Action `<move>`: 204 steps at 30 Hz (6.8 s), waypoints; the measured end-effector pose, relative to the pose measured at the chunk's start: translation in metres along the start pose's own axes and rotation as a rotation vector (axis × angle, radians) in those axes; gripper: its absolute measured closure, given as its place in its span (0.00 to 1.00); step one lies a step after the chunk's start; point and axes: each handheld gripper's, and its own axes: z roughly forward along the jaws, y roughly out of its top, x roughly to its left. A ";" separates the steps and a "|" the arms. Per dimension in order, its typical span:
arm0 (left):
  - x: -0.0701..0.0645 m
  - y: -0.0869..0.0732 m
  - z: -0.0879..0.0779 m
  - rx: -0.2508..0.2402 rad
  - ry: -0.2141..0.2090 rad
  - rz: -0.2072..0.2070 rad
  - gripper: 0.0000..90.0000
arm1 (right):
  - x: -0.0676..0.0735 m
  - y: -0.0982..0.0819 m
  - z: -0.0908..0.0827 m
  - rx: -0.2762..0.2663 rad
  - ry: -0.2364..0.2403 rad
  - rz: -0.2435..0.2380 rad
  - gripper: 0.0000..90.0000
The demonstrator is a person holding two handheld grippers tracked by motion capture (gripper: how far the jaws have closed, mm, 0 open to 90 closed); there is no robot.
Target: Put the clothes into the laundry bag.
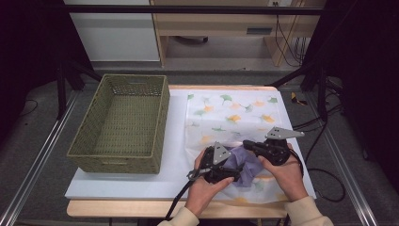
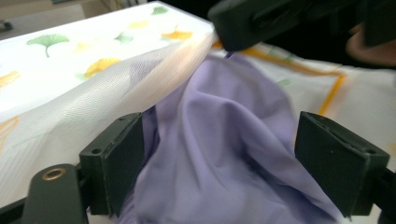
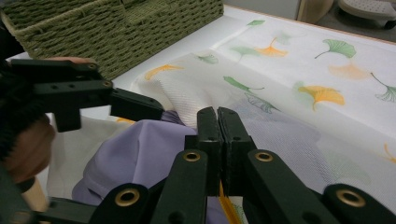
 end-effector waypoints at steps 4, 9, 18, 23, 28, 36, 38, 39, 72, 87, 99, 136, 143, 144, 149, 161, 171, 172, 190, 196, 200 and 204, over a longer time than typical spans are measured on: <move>-0.003 -0.003 -0.009 0.004 0.012 0.022 0.18 | 0.002 -0.004 0.003 -0.014 0.007 0.023 0.99; -0.003 -0.004 -0.021 -0.008 0.021 0.012 0.22 | 0.006 0.001 0.007 -0.033 0.001 0.017 0.99; -0.001 -0.008 -0.041 -0.041 0.033 0.012 0.31 | 0.010 0.001 0.002 -0.050 0.025 0.018 0.99; 0.001 -0.012 -0.043 -0.033 0.036 0.000 0.34 | 0.013 0.003 0.001 -0.062 0.038 0.019 0.99; 0.006 -0.017 -0.047 -0.025 0.061 -0.005 0.34 | 0.016 0.005 0.004 -0.068 0.060 0.028 0.99; 0.016 -0.023 -0.054 -0.023 0.071 -0.049 0.37 | 0.024 0.008 0.007 -0.061 0.073 0.010 0.99; 0.017 -0.023 -0.055 -0.021 0.076 -0.053 0.37 | 0.023 0.007 0.009 -0.057 0.075 0.014 0.99; 0.018 -0.023 -0.055 -0.018 0.076 -0.050 0.37 | 0.022 0.007 0.009 -0.059 0.078 0.019 0.99; 0.012 -0.040 -0.054 0.026 0.054 -0.033 0.42 | 0.028 0.008 0.015 -0.049 0.112 0.019 0.99; -0.001 -0.046 -0.061 0.045 -0.008 0.004 0.68 | 0.027 0.003 0.011 -0.041 0.107 0.017 0.99; -0.006 -0.053 -0.052 0.174 -0.023 0.006 0.99 | 0.024 0.002 0.009 -0.042 0.104 0.024 0.99; 0.004 -0.032 0.038 0.194 0.050 0.007 1.00 | 0.017 -0.006 -0.001 -0.020 0.059 0.040 0.99; 0.010 -0.030 0.047 0.178 0.088 0.001 1.00 | 0.016 -0.007 -0.002 -0.016 0.055 0.044 0.99; 0.011 -0.030 0.048 0.175 0.095 0.000 1.00 | 0.015 -0.007 -0.002 -0.016 0.054 0.045 0.99; 0.016 -0.028 0.054 0.166 0.119 -0.012 1.00 | 0.016 -0.007 -0.001 -0.012 0.056 0.047 0.99; 0.019 -0.023 0.065 0.166 0.165 -0.001 1.00 | 0.013 -0.008 0.001 -0.012 0.050 0.065 0.99; 0.025 -0.018 0.070 0.169 0.200 0.000 1.00 | 0.010 -0.009 0.003 -0.013 0.055 0.083 0.99; 0.026 -0.017 0.071 0.173 0.201 0.001 1.00 | 0.010 -0.009 0.004 -0.014 0.056 0.087 0.99; 0.034 -0.010 0.076 0.183 0.220 0.007 1.00 | 0.008 -0.006 0.006 -0.024 0.068 0.108 0.99; 0.037 -0.009 0.078 0.181 0.231 0.005 1.00 | 0.008 -0.006 0.008 -0.024 0.070 0.105 0.99; 0.035 -0.008 0.074 0.188 0.213 0.010 1.00 | 0.008 -0.005 0.007 -0.025 0.071 0.103 0.99; 0.030 -0.008 0.062 0.181 0.187 0.032 1.00 | 0.005 -0.005 0.007 -0.025 0.064 0.108 0.99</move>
